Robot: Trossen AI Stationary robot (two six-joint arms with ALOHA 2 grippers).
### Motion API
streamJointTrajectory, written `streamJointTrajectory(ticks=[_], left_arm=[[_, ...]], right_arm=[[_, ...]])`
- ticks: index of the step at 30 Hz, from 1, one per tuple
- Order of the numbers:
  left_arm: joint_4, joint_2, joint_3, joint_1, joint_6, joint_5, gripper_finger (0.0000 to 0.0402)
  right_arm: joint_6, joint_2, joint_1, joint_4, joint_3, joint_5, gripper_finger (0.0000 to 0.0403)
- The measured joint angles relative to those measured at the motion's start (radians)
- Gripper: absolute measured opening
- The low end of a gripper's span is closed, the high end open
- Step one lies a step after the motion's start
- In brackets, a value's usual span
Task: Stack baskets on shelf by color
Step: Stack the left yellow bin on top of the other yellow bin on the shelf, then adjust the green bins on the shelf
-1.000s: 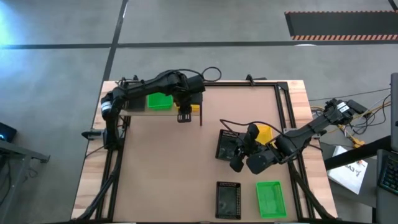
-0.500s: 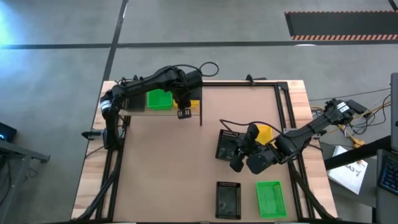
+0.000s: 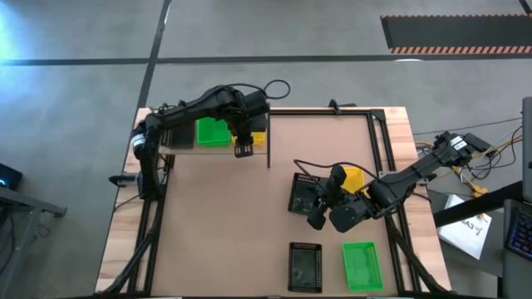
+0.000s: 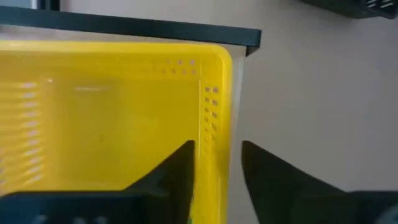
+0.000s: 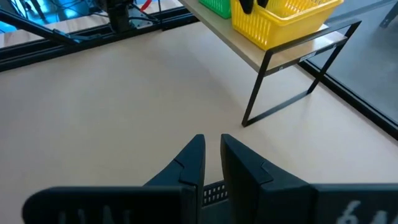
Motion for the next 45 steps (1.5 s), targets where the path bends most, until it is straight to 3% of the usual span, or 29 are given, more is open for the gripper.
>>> streamJointTrajectory(ticks=[6, 13, 21, 26, 30, 37, 45], left_arm=[[-0.06, -0.087, 0.027, -0.014, -0.076, 0.0, 0.0173], [-0.043, -0.269, -0.054, -0.072, -0.179, -0.008, 0.018], [0.084, -0.483, -0.376, -0.122, -0.178, -0.186, 0.018], [0.212, -0.552, -0.6, -0.103, -0.129, -0.217, 0.018], [0.308, -0.573, -0.69, -0.101, -0.119, -0.294, 0.018], [0.31, -0.58, -0.682, -0.098, -0.077, -0.321, 0.0179], [0.291, -0.594, -0.6, -0.075, -0.05, -0.245, 0.018]], right_arm=[[0.022, -0.009, 0.003, -0.049, -0.001, -0.012, 0.0043], [0.171, -0.076, 0.024, -0.247, -0.019, -0.138, 0.0043], [0.263, -0.098, 0.118, -0.277, -0.05, -0.369, 0.0043], [0.336, -0.064, 0.205, -0.277, -0.05, -0.449, 0.0043], [0.411, -0.042, 0.262, -0.276, -0.05, -0.455, 0.0043], [0.51, -0.002, 0.289, -0.263, -0.05, -0.454, 0.0043], [0.524, 0.02, 0.289, -0.228, -0.05, -0.454, 0.0043]])
